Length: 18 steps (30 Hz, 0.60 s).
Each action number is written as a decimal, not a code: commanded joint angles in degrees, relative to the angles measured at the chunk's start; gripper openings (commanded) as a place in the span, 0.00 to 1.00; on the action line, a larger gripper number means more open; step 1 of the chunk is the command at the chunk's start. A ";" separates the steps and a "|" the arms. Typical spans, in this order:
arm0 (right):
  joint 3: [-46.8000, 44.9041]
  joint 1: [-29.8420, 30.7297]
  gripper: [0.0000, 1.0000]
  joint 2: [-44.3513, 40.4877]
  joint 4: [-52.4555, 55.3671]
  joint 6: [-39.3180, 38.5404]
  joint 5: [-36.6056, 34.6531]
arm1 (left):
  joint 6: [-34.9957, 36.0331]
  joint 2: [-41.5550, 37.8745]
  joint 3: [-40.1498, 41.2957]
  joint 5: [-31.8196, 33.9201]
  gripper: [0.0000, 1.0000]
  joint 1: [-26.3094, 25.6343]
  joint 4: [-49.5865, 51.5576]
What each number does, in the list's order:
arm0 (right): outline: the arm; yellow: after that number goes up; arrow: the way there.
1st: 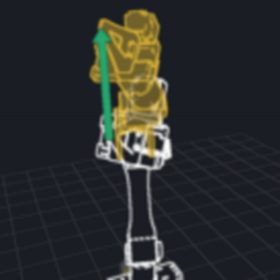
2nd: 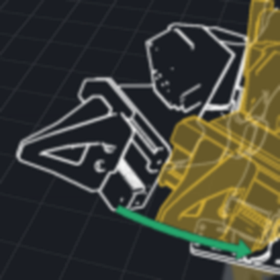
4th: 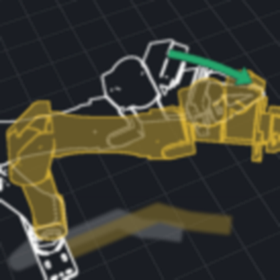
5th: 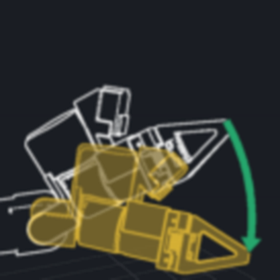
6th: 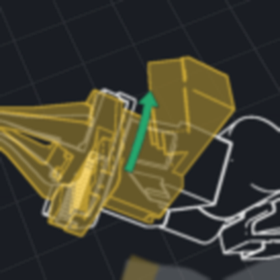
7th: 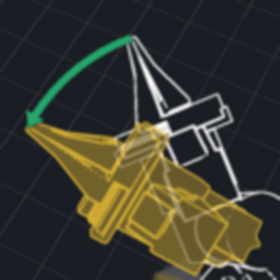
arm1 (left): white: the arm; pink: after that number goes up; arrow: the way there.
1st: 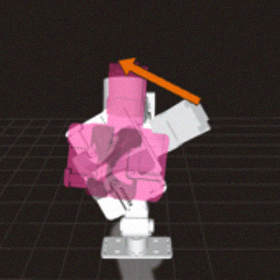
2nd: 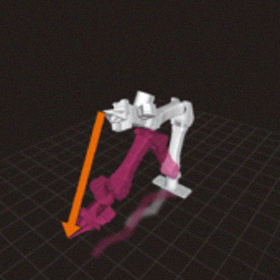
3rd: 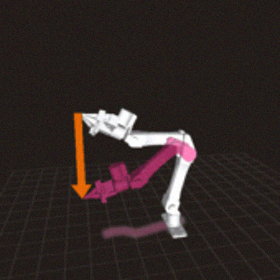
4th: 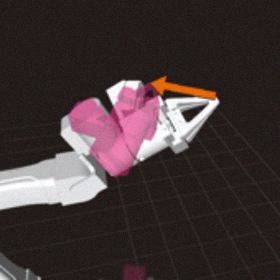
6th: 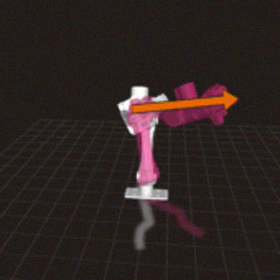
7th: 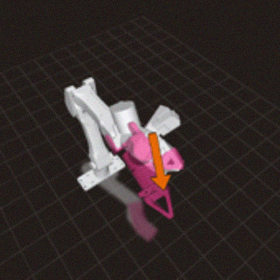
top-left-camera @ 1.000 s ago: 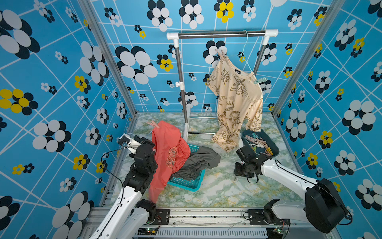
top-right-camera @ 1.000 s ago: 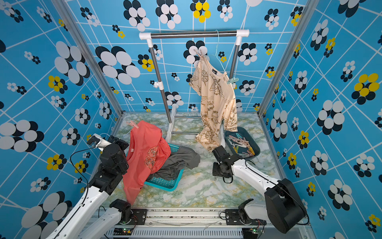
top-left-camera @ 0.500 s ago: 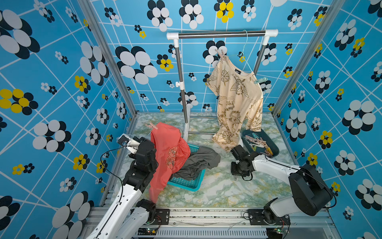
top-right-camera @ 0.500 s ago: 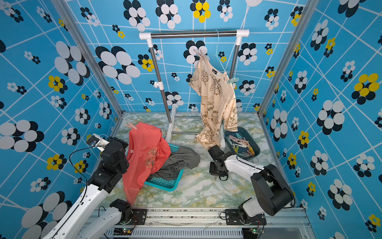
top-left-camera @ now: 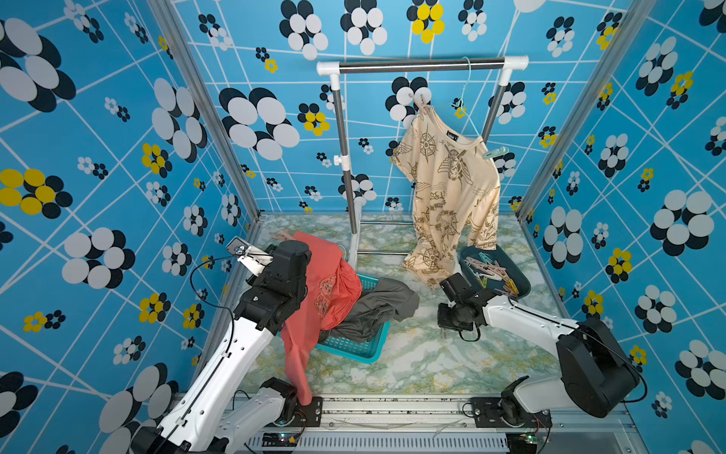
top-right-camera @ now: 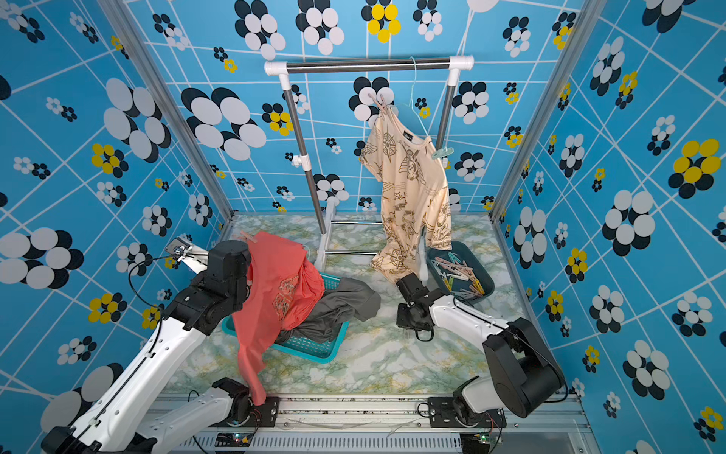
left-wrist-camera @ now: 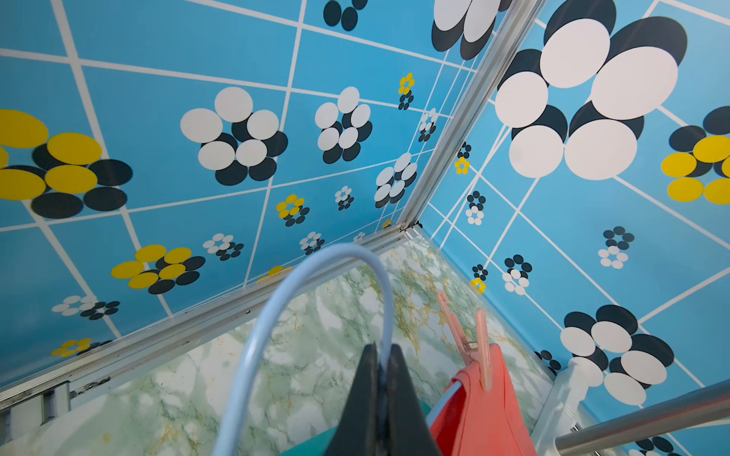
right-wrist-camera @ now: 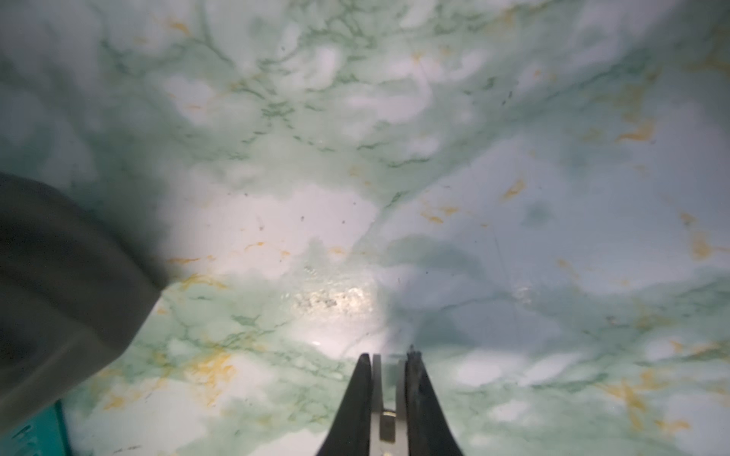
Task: Use clothespins to secure the t-shirt on both sides of the hanger
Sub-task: Open the clothespin at the center of the board.
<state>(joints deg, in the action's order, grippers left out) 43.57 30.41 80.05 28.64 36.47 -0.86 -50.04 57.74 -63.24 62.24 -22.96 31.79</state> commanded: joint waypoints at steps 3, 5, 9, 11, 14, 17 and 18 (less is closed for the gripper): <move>1.71 1.96 0.07 -9.36 1.26 -2.08 -1.86 | -2.64 1.48 -5.20 5.00 0.00 -3.03 8.64; 3.81 4.42 0.06 -12.70 0.87 -2.70 -4.20 | -2.93 1.98 -6.49 5.55 0.00 -4.11 8.98; 9.72 12.67 0.02 -16.10 -1.08 -4.30 -10.60 | -3.41 2.69 -7.85 7.27 0.00 -6.83 7.90; 13.69 19.04 0.00 -15.97 -2.75 -6.78 -16.03 | -3.08 3.64 -8.37 8.21 0.00 -7.88 7.06; 18.90 28.77 0.00 -14.18 -6.64 -11.72 -24.02 | -3.00 5.22 -9.44 8.59 0.00 -8.59 7.61; 21.67 36.93 0.00 -11.82 -15.13 -16.81 -28.52 | -3.39 5.65 -9.73 9.10 0.00 -9.07 7.96; 21.99 38.95 0.00 -11.07 -18.19 -18.10 -29.11 | -3.34 5.65 -9.86 9.12 0.00 -9.16 7.76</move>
<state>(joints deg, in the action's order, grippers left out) 64.14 65.45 67.20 18.70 24.88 -22.22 -52.75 63.51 -71.33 68.93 -31.64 38.89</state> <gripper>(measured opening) 0.082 0.072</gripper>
